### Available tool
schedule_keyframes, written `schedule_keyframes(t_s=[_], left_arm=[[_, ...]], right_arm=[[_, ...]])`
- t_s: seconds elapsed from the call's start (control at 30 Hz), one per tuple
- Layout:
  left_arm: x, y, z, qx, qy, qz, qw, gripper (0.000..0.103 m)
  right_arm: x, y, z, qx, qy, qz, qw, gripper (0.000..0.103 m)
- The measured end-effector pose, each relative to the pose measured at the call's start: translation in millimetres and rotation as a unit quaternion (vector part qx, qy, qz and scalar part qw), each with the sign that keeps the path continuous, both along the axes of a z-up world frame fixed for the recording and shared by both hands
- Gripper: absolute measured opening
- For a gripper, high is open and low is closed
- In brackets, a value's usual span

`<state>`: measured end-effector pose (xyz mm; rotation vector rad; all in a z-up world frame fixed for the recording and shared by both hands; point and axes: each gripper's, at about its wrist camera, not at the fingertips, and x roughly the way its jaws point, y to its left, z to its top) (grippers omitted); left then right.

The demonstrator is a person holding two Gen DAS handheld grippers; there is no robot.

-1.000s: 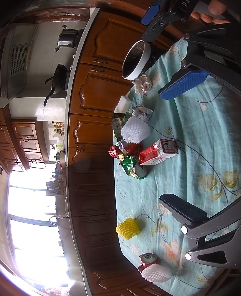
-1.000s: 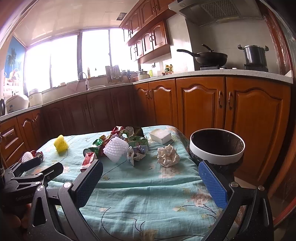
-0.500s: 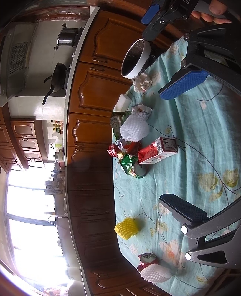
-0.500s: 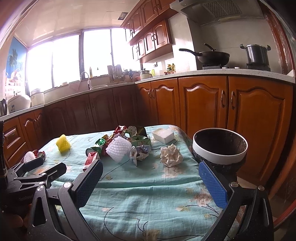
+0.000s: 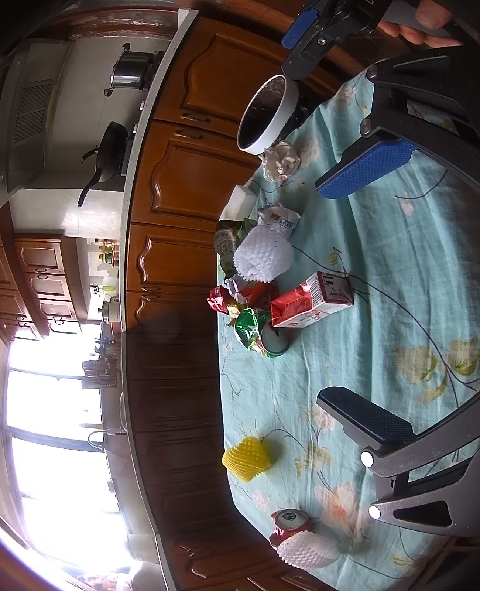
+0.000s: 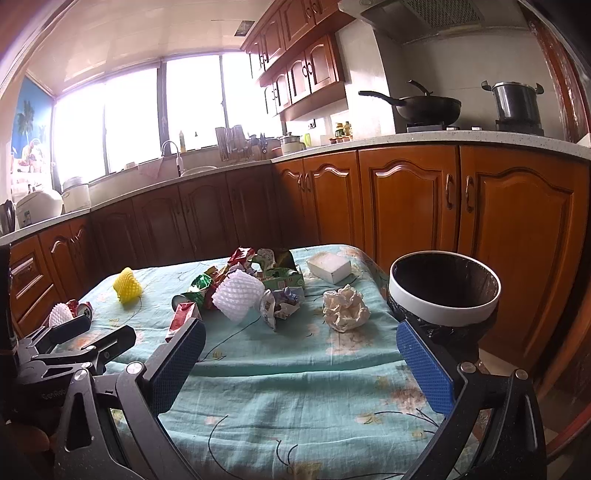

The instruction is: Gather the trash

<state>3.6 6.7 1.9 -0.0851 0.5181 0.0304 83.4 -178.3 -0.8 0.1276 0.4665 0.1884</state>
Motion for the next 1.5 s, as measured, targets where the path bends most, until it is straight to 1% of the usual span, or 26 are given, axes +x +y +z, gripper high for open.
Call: schedule_keyframes(t_s=[0.13,0.37,0.67,0.8,0.83,0.93,0.97,1.07,1.13,1.17,1.2,1.23,1.27,1.3,1.37,1.4,1.47,1.5], left_arm=[[11,3,-3,-0.008,0.016,0.0,0.9998,0.102],[39,13,-9,-0.034,0.05,0.004,0.9982,0.102],[97,21,-23,-0.053,0.108,0.007,0.9927,0.102],[124,26,-30,-0.053,0.128,0.013,0.9903,0.102],[130,26,-32,-0.053,0.131,0.014,0.9899,0.101],[147,30,-38,-0.058,0.142,0.013,0.988,0.093],[152,30,-40,-0.057,0.148,0.013,0.9873,0.088],[165,30,-48,-0.054,0.162,0.006,0.9852,0.077],[170,29,-53,-0.054,0.17,0.001,0.984,0.072],[172,29,-55,-0.053,0.173,-0.002,0.9835,0.066],[174,28,-57,-0.052,0.176,-0.005,0.9831,0.064],[176,28,-58,-0.051,0.179,-0.009,0.9824,0.054],[177,27,-60,-0.05,0.183,-0.013,0.9818,0.041],[178,26,-61,-0.048,0.186,-0.016,0.9812,0.035],[177,26,-63,-0.046,0.185,-0.021,0.9815,0.034],[175,26,-63,-0.044,0.182,-0.024,0.982,0.034],[171,25,-61,-0.043,0.179,-0.028,0.9825,0.033],[169,24,-59,-0.044,0.177,-0.031,0.9828,0.033]], right_arm=[[10,-4,-5,0.008,0.017,0.005,1.0,0.103],[31,-12,-15,0.025,0.047,0.011,0.999,0.103],[73,-24,-36,0.047,0.104,0.017,0.993,0.103],[100,-31,-47,0.051,0.133,0.02,0.99,0.103],[107,-32,-50,0.049,0.138,0.02,0.989,0.102],[128,-34,-55,0.045,0.154,0.022,0.987,0.1],[135,-34,-57,0.043,0.158,0.024,0.986,0.098],[154,-34,-65,0.036,0.176,0.027,0.983,0.091],[165,-34,-72,0.031,0.187,0.027,0.981,0.089],[170,-34,-76,0.028,0.194,0.026,0.98,0.086],[175,-34,-80,0.026,0.201,0.026,0.979,0.083],[178,-34,-84,0.026,0.209,0.027,0.977,0.078],[181,-36,-89,0.03,0.217,0.028,0.975,0.068],[183,-36,-93,0.035,0.225,0.031,0.973,0.061],[185,-39,-99,0.047,0.236,0.035,0.97,0.036],[184,-40,-99,0.049,0.236,0.035,0.97,0.035],[179,-41,-96,0.052,0.23,0.037,0.971,0.03],[175,-42,-94,0.052,0.227,0.038,0.972,0.029]])
